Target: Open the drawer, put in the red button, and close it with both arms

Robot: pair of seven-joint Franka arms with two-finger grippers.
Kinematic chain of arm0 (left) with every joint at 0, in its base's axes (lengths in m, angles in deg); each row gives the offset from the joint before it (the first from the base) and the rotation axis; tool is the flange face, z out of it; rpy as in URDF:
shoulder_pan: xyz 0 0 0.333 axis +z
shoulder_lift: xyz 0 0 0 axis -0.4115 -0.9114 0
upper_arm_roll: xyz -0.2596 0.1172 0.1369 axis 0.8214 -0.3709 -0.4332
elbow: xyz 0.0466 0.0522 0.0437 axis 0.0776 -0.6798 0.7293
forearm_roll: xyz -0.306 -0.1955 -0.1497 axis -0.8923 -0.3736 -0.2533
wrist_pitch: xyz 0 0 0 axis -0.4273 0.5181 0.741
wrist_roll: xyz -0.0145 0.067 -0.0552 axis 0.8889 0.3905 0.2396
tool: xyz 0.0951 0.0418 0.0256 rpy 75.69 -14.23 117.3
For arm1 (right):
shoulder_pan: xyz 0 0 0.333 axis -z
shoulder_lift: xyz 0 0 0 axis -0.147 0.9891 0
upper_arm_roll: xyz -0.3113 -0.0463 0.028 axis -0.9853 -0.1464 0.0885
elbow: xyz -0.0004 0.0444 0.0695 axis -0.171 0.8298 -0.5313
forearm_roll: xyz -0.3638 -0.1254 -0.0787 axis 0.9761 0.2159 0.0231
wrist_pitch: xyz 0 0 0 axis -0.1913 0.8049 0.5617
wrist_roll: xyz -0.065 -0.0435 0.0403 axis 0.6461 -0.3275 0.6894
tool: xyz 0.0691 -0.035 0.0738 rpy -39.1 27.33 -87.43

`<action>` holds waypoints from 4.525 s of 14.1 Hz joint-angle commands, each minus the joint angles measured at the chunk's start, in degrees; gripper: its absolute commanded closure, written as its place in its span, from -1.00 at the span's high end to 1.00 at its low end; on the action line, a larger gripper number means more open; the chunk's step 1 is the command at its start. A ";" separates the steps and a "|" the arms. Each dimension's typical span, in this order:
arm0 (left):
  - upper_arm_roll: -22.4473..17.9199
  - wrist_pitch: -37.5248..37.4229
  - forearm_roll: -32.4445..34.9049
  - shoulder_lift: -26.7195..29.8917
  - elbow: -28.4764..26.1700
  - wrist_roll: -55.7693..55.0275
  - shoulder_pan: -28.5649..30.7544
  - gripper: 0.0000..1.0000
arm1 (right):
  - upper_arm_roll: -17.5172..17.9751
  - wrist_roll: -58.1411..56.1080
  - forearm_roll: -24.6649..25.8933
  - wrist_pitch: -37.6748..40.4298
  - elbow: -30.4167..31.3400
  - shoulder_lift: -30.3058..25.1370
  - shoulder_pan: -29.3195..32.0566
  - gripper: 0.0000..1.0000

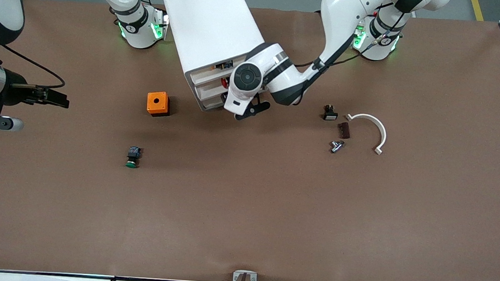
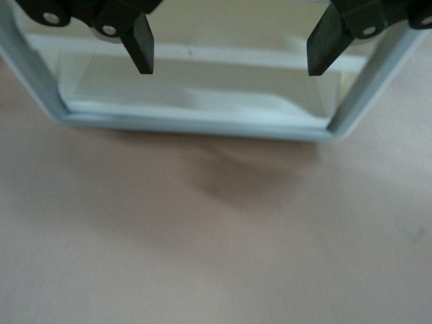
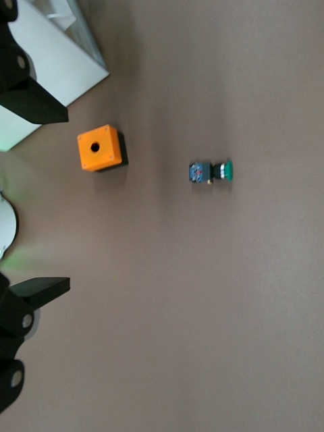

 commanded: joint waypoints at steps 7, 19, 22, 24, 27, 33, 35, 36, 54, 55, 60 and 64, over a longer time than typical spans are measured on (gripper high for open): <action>0.19 0.01 -0.37 1.93 -1.49 -4.37 -4.64 1.00 | 1.33 -4.38 2.94 0.06 -1.37 -0.29 3.01 1.00; -0.43 -5.34 18.16 10.88 -0.27 -2.18 16.24 1.00 | 1.76 -3.68 2.41 2.94 -3.75 -0.72 2.57 1.00; -0.43 -12.01 18.79 14.49 1.75 7.55 24.33 1.00 | 1.94 -3.68 2.42 2.69 -3.40 -4.23 2.31 1.00; -0.51 -15.80 18.79 17.30 1.76 14.59 29.43 1.00 | 1.85 -3.68 1.89 2.17 -1.74 -5.90 2.30 1.00; -0.34 -18.62 18.97 21.35 1.76 23.99 36.64 1.00 | 1.85 -3.77 1.71 -2.92 3.88 -10.29 2.13 1.00; 0.29 -25.03 17.92 30.83 1.41 43.32 46.24 1.00 | 1.50 -4.47 1.71 -3.64 7.24 -11.89 2.66 1.00; -3.49 -25.83 17.48 34.17 -0.34 51.49 45.19 1.00 | 1.41 -4.65 1.71 -4.07 7.24 -11.89 2.83 1.00; -5.42 -26.09 16.52 36.45 -1.74 56.06 45.01 1.00 | 1.41 -5.69 1.71 -4.08 7.24 -11.89 3.70 1.00; -19.68 -31.11 9.21 48.78 -9.05 68.76 34.20 1.00 | 2.12 -7.11 1.63 -10.40 13.13 -16.81 4.33 1.00; -19.68 -31.19 9.21 48.78 -8.96 68.76 34.20 1.00 | 2.12 -7.11 1.63 -10.32 13.04 -16.81 4.15 1.00; -19.76 -31.28 9.30 48.08 -8.44 71.30 34.38 1.00 | 2.12 -6.49 0.84 -10.05 12.51 -16.81 3.72 1.00; -19.68 -31.28 9.39 46.76 -6.77 71.13 34.20 1.00 | 1.85 -6.23 -0.92 -9.35 11.54 -16.81 3.89 1.00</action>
